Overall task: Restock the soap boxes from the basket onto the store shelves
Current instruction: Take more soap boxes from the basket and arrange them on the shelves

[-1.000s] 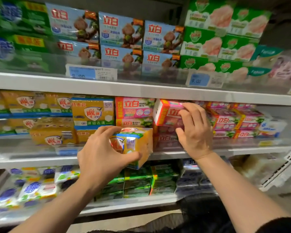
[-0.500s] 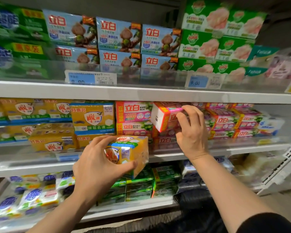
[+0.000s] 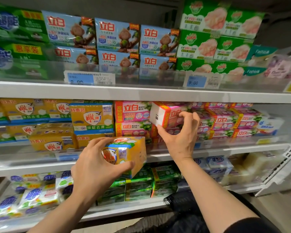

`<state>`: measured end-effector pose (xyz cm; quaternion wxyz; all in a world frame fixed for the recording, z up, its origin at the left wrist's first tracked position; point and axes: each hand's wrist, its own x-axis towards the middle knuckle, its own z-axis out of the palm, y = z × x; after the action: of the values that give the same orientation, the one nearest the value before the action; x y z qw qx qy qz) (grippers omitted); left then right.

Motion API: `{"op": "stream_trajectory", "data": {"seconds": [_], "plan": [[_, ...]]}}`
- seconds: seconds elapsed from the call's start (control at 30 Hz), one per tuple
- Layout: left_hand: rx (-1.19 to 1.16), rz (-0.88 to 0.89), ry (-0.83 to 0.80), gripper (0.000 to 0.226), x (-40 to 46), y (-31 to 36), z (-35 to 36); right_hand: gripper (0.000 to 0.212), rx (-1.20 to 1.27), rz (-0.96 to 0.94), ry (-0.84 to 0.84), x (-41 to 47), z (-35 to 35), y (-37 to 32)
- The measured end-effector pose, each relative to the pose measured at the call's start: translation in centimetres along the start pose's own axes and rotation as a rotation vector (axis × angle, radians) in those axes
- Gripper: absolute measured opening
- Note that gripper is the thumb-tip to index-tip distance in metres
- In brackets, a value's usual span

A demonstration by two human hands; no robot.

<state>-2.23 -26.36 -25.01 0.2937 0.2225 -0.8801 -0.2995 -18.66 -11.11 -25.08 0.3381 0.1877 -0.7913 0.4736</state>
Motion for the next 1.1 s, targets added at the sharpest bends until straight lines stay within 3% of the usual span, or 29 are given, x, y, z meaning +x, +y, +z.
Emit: {"op": "stream_trajectory", "data": {"seconds": [0.3, 0.77, 0.93, 1.1], "plan": [[-0.019, 0.008, 0.017, 0.094, 0.1, 0.0, 0.0, 0.058, 0.058, 0.134, 0.270, 0.5, 1.0, -0.4], [-0.028, 0.081, 0.132, 0.102, -1.2, 0.7, -2.0, 0.058, -0.196, 0.089, -0.044, 0.1, 1.5, -0.6], [-0.005, 0.027, 0.163, 0.104, -2.2, -0.4, -4.2, 0.046, -0.106, -0.147, 0.060, -1.8, 1.4, -2.7], [0.014, -0.088, 0.177, 0.106, -3.4, -3.2, -7.6, 0.042, -0.018, -0.379, -0.084, -4.2, 2.4, -4.9]]}}
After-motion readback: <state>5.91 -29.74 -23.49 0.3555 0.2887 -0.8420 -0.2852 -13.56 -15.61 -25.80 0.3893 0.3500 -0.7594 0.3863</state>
